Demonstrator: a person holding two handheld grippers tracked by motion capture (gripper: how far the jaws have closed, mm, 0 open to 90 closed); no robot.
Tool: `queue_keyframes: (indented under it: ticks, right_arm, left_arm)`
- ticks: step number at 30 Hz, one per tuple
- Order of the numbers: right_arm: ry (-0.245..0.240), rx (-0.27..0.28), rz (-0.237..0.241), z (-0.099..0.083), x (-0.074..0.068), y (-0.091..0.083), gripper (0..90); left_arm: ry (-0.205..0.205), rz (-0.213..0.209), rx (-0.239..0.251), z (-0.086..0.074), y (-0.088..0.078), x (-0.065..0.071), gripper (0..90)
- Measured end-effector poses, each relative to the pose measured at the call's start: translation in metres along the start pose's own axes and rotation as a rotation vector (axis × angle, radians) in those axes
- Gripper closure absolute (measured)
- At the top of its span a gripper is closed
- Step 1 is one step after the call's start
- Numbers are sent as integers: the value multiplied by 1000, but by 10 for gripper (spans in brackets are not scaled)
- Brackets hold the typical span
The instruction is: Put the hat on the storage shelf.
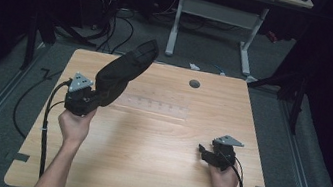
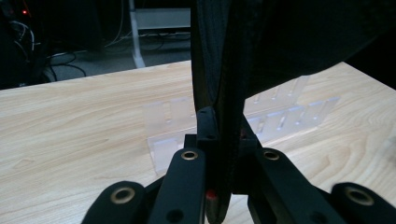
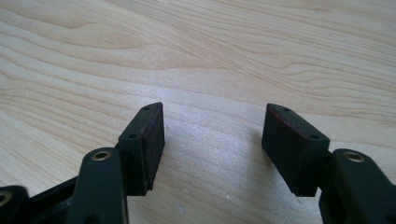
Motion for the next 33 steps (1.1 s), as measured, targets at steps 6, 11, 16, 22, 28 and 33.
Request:
queue_keyframes:
  ticks: [6,11,16,22,28,33]
  right_arm:
    - [2,-1,1,0,0,0,392]
    - [2,-1,1,0,0,0,391]
    - [1,0,1,0,0,0,390]
    - [-2,1,1,0,-1,0,390]
    - [-4,1,1,0,-1,0,389]
    - [-5,2,2,0,-1,0,389]
  left_arm:
    - [-3,28,7,0,12,-7,863]
    - [-4,55,3,-5,21,-14,863]
    - [5,78,6,-9,28,-20,863]
    - [4,94,11,-12,33,-23,863]
    - [-8,107,17,-14,38,-26,863]
    - [-16,109,23,-16,41,-26,862]
Point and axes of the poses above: each handheld gripper's, and its own axes: y roughly forward along the jaws, z roughly out of its top, x roughly to its right, the point moved 5 cm from there along y, roughly forward along the jaws, and after that the axes turned 8 degrees about x, right-handed, at the moved point
